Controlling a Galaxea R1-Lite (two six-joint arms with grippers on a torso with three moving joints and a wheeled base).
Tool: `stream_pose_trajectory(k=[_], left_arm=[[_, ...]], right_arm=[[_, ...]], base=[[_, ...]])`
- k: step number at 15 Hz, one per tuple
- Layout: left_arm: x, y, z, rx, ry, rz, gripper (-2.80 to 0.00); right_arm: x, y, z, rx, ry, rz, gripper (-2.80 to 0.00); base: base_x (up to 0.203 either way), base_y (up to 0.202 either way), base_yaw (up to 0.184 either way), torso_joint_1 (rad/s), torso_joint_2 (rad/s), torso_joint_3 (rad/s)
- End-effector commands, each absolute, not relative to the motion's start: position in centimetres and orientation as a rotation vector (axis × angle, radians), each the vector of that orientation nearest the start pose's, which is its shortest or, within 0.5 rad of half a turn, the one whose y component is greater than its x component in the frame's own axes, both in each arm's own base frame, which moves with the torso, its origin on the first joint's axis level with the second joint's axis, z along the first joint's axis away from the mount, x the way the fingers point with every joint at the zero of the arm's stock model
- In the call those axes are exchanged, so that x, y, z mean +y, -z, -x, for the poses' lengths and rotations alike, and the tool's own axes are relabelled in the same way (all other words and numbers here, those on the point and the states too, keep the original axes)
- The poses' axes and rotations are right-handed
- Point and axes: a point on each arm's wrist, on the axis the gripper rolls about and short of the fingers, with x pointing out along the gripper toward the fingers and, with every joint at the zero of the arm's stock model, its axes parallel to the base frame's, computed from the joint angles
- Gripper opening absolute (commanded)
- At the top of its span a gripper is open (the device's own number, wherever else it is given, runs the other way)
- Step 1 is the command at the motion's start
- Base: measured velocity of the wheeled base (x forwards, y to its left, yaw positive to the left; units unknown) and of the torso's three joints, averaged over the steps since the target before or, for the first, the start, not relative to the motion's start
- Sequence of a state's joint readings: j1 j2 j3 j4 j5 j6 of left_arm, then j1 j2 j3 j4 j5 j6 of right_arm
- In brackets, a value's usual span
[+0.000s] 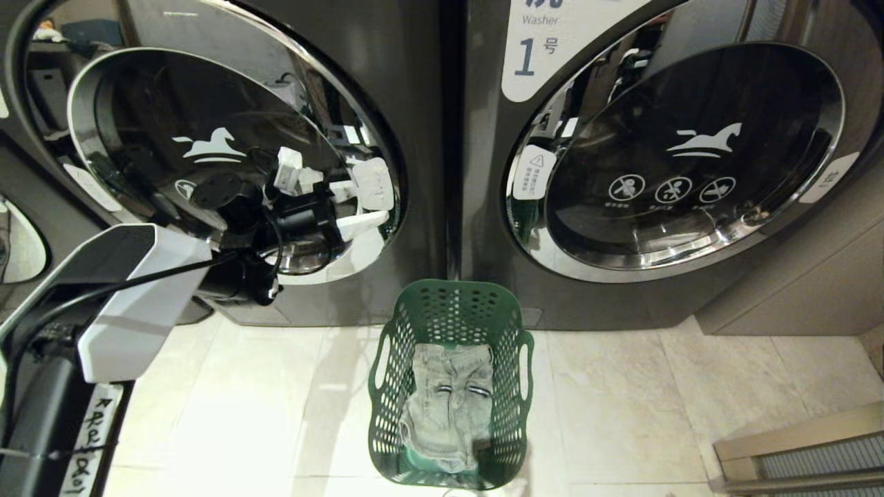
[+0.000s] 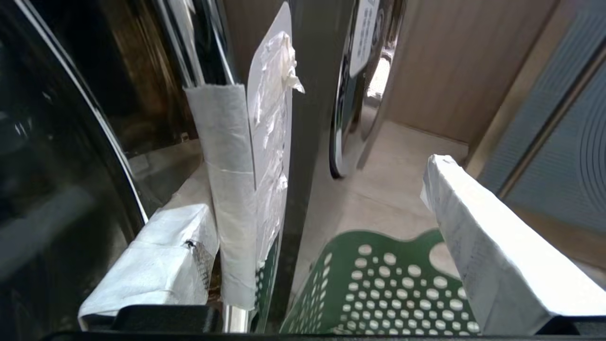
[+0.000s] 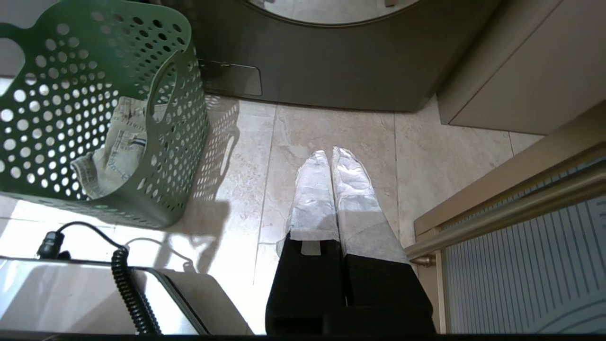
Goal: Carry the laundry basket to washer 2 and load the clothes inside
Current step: Open the lid of the washing machine
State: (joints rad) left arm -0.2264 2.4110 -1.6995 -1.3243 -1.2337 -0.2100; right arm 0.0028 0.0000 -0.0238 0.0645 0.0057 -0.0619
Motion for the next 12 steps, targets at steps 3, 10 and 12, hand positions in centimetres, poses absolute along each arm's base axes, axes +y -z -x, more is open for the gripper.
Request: stream_pose_trajectory(k=[3,10,12], left_arm=[[-17.1,-20.1,-43.6,-0.471,1.529,-0.123,0.00],[-11.9,-20.2,-45.0,-0.450,1.410,-0.141,0.00],[-10.2,-20.0,-45.4,-0.433,1.374,-0.141,0.00]], right_arm=[[0.0,-7.6,2.5,0.040,-0.012,0.062,-2.80],[0.0,-7.6,2.5,0.041,-0.012,0.063,-2.80],[0.0,-7.6,2.5,0.041,-0.010,0.063,-2.80]], base=[[0.000,0.000,0.000,0.000,0.00,0.000],[0.000,0.000,0.000,0.000,0.00,0.000],[0.000,0.000,0.000,0.000,0.00,0.000]])
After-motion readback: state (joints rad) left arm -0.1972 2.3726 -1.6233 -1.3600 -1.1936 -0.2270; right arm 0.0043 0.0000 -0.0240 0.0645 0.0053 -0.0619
